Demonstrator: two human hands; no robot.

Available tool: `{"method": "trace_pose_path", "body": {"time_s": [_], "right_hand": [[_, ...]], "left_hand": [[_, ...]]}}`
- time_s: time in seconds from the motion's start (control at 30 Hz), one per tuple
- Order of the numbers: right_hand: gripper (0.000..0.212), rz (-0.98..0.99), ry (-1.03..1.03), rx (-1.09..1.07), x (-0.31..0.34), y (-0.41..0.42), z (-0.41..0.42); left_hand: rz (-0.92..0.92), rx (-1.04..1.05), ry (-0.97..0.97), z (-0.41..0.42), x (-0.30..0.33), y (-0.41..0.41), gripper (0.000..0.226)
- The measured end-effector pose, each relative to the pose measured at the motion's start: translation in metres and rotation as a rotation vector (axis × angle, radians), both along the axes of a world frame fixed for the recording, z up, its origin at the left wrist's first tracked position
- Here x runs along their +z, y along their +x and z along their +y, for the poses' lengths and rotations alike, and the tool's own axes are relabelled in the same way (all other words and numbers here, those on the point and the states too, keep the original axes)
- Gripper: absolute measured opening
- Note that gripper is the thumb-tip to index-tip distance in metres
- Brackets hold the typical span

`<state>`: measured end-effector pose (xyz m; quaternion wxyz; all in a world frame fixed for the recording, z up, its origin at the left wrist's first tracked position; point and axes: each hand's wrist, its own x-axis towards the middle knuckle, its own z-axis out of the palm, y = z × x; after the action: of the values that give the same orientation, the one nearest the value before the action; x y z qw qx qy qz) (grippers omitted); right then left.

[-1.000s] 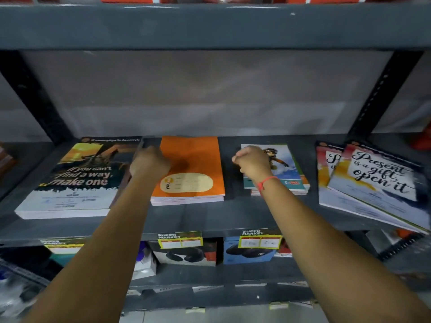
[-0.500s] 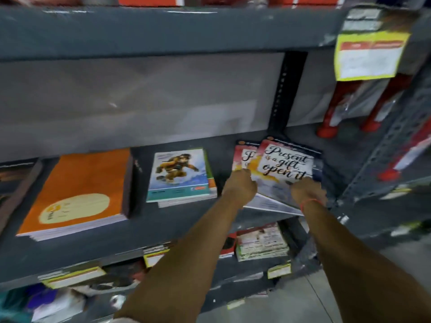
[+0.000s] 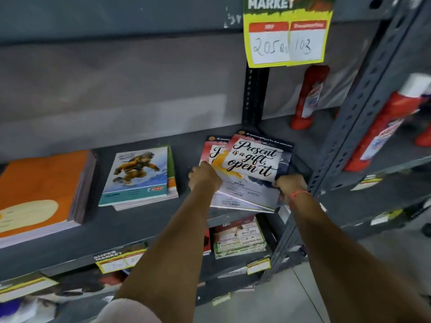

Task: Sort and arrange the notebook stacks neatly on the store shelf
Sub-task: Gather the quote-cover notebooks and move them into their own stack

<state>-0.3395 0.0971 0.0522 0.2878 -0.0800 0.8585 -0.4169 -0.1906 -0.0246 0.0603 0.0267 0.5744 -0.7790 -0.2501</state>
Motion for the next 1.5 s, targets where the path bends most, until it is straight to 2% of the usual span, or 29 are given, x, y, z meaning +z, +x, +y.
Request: {"method": "trace_pose_path", "body": {"time_s": [0.07, 0.13, 0.2, 0.27, 0.37, 0.4, 0.47, 0.53, 0.57, 0.67, 0.77, 0.87, 0.93, 1.03, 1.1, 1.13, 1.17, 1.2, 1.27, 1.4, 1.5], "right_hand": [[0.024, 0.015, 0.029, 0.007, -0.004, -0.005, 0.002], [0.032, -0.042, 0.004, 0.006, -0.001, -0.009, 0.010], [0.033, -0.065, -0.021, 0.022, 0.011, -0.010, 0.013], [0.031, -0.076, -0.160, -0.004, 0.031, -0.013, 0.007], [0.005, -0.100, -0.289, 0.041, 0.060, 0.000, -0.010], [0.017, -0.119, -0.328, 0.032, 0.063, 0.004, -0.014], [0.025, -0.171, -0.408, 0.088, 0.072, 0.024, -0.026], [0.027, -0.208, -0.432, 0.171, 0.080, 0.054, -0.040], [0.027, -0.206, -0.453, 0.196, 0.084, 0.067, -0.048], [0.022, -0.233, -0.513, 0.278, 0.097, 0.122, -0.079], [0.020, -0.234, -0.586, 0.353, 0.104, 0.191, -0.112], [0.020, -0.254, -0.581, 0.448, 0.100, 0.271, -0.142], [0.010, -0.228, -0.545, 0.523, 0.095, 0.329, -0.160], [0.024, -0.200, -0.549, 0.557, 0.086, 0.416, -0.187], [0.011, -0.182, -0.527, 0.608, 0.078, 0.472, -0.202], [0.011, -0.184, -0.511, 0.604, 0.073, 0.494, -0.208], [0.027, -0.180, -0.497, 0.595, 0.068, 0.513, -0.215], [0.037, -0.175, -0.478, 0.598, 0.063, 0.534, -0.221], [0.039, -0.121, -0.430, 0.616, 0.056, 0.569, -0.232], [0.032, -0.038, -0.364, 0.653, 0.040, 0.614, -0.253], [0.014, 0.041, -0.326, 0.672, 0.030, 0.637, -0.266]], "left_hand": [[-0.047, -0.005, 0.067, -0.003, 0.003, -0.001, 0.071], [-0.006, 0.007, 0.124, -0.006, 0.006, 0.001, 0.064], [0.159, 0.053, 0.216, -0.009, 0.011, 0.007, 0.048], [0.301, 0.096, 0.284, -0.009, 0.021, 0.018, 0.035], [0.407, 0.156, 0.308, -0.012, 0.043, 0.046, 0.026], [0.417, 0.162, 0.316, -0.013, 0.053, 0.054, 0.018], [0.434, 0.215, 0.286, -0.018, 0.069, 0.081, 0.008], [0.491, 0.266, 0.239, -0.024, 0.083, 0.116, 0.014], [0.513, 0.281, 0.221, -0.024, 0.089, 0.133, 0.009], [0.569, 0.317, 0.156, -0.031, 0.101, 0.200, 0.036], [0.594, 0.370, 0.105, -0.041, 0.110, 0.273, 0.026], [0.622, 0.451, 0.077, -0.058, 0.106, 0.363, 0.040], [0.619, 0.465, 0.078, -0.068, 0.100, 0.424, 0.032], [0.666, 0.496, 0.037, -0.081, 0.092, 0.510, 0.027], [0.601, 0.597, -0.003, -0.089, 0.089, 0.561, 0.010], [0.551, 0.639, -0.017, -0.095, 0.088, 0.581, 0.009], [0.487, 0.671, -0.025, -0.103, 0.083, 0.600, 0.024], [0.395, 0.674, -0.024, -0.107, 0.081, 0.618, 0.027], [0.263, 0.688, -0.042, -0.114, 0.077, 0.647, 0.016], [0.220, 0.736, -0.055, -0.135, 0.058, 0.689, 0.036], [0.206, 0.741, -0.039, -0.147, 0.045, 0.709, 0.041]]}}
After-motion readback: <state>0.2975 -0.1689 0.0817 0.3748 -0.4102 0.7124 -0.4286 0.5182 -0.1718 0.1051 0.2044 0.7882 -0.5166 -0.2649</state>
